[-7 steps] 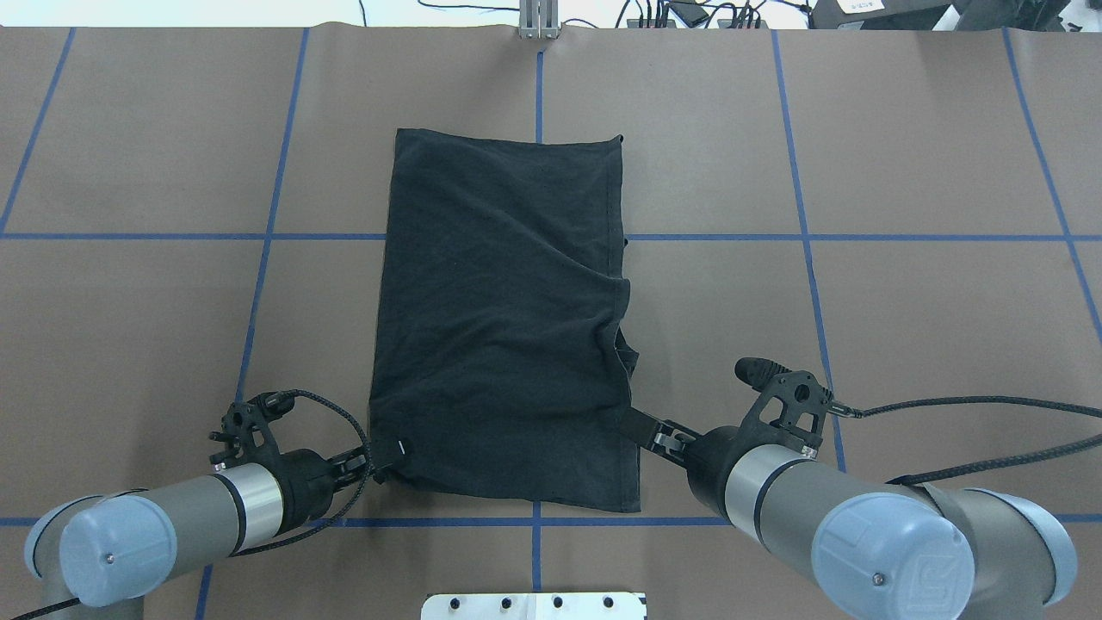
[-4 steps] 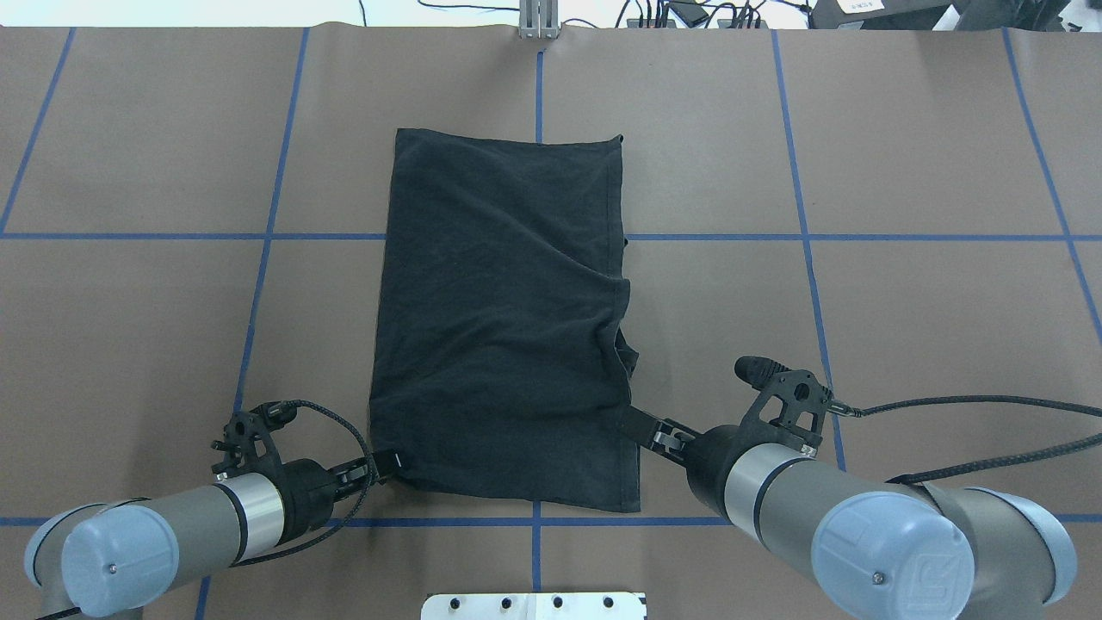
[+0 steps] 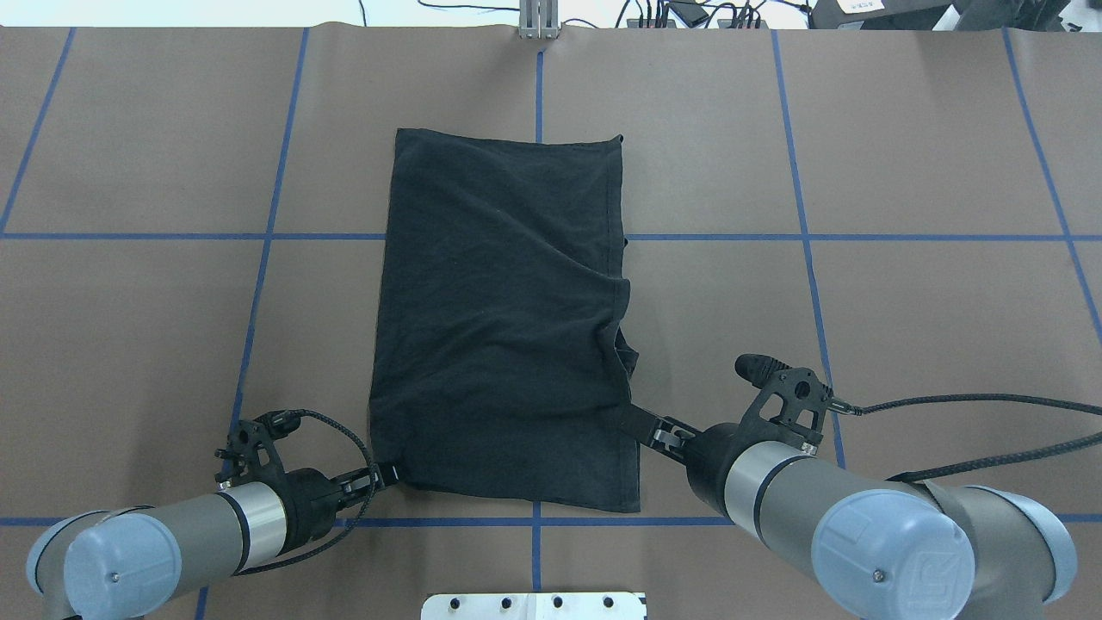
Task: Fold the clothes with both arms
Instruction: 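Grasp the near corners of the folded shirt with both grippers, then adjust the right gripper's grip on the shirt's near corner, then lift the near edge with both grippers and pull it toward the robot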
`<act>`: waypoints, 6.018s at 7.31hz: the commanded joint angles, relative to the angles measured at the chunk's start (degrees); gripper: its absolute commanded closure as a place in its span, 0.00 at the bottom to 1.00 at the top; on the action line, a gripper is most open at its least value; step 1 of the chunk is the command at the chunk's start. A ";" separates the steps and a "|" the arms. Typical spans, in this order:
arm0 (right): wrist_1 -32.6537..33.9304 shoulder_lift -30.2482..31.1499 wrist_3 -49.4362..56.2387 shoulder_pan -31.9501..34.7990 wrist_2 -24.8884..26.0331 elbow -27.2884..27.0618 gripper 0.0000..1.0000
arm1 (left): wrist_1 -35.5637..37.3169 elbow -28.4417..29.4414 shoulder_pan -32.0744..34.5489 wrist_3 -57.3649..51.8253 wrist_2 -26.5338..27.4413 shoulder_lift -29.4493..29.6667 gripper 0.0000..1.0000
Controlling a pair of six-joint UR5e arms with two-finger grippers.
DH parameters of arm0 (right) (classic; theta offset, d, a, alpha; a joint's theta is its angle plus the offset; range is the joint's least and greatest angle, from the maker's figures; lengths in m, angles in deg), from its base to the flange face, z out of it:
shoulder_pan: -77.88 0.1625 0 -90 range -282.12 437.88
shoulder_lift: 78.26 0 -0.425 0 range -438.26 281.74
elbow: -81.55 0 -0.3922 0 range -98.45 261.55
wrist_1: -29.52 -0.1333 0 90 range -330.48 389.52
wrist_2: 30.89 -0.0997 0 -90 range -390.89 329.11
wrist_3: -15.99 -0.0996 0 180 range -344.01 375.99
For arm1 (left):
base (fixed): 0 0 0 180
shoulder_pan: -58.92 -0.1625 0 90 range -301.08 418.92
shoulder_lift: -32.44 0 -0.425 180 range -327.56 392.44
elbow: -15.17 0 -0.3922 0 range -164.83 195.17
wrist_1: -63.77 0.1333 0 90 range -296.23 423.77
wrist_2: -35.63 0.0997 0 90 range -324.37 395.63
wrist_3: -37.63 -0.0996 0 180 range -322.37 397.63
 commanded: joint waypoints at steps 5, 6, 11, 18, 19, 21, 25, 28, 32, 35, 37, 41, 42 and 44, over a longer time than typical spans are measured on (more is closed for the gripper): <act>1.12 -13.91 -5.15 2.81 0.91 15.23 0.06 | 0.00 -0.18 -0.06 -0.04 0.03 0.15 1.00; 2.07 -15.00 -8.93 2.99 0.74 16.67 0.07 | 0.00 -0.09 -0.06 -0.04 0.03 0.15 1.00; 3.49 -17.82 -12.92 1.94 0.38 23.72 0.11 | 0.00 -0.09 -0.06 -0.04 0.03 0.32 1.00; 9.20 -19.05 -15.38 -0.61 0.47 24.42 0.11 | 0.00 0.26 -0.15 -0.04 0.03 0.59 1.00; 8.94 -19.23 -15.38 -0.79 0.47 25.12 0.11 | 0.00 0.18 -0.15 -0.04 0.03 0.59 1.00; 8.59 -19.31 -15.56 -0.70 0.56 25.48 0.15 | 0.00 0.26 -0.15 -0.04 0.03 0.59 1.00; 8.41 -22.55 -17.74 -0.70 0.91 28.44 0.77 | 0.00 0.17 -0.15 -0.04 0.03 0.59 1.00; 8.41 -23.53 -17.49 0.17 0.82 28.64 1.00 | 0.00 0.09 -0.15 -0.13 -0.06 0.59 1.00; 9.11 -22.57 -16.00 0.88 0.12 25.48 1.00 | 0.00 0.17 -0.15 -0.13 -0.06 0.59 1.00; 9.12 -22.57 -15.91 1.23 0.21 25.21 1.00 | -0.09 0.09 -0.24 -0.13 -0.06 0.68 1.00; 9.20 -20.65 -14.86 1.23 0.03 22.33 1.00 | 0.00 -2.18 -0.15 -0.91 -0.76 0.59 1.00; 10.25 -8.28 -14.76 -4.54 0.21 4.01 1.00 | 7.71 -17.97 -0.06 -0.92 -5.07 -1.51 1.00; 16.87 -5.20 -15.03 -9.09 0.47 -5.89 1.00 | 8.17 -22.19 -1.72 -0.83 -5.16 -3.78 1.00; 27.12 -6.30 -15.91 -13.18 2.66 -12.49 1.00 | 11.48 -26.35 -1.91 -0.83 -7.94 -3.20 1.00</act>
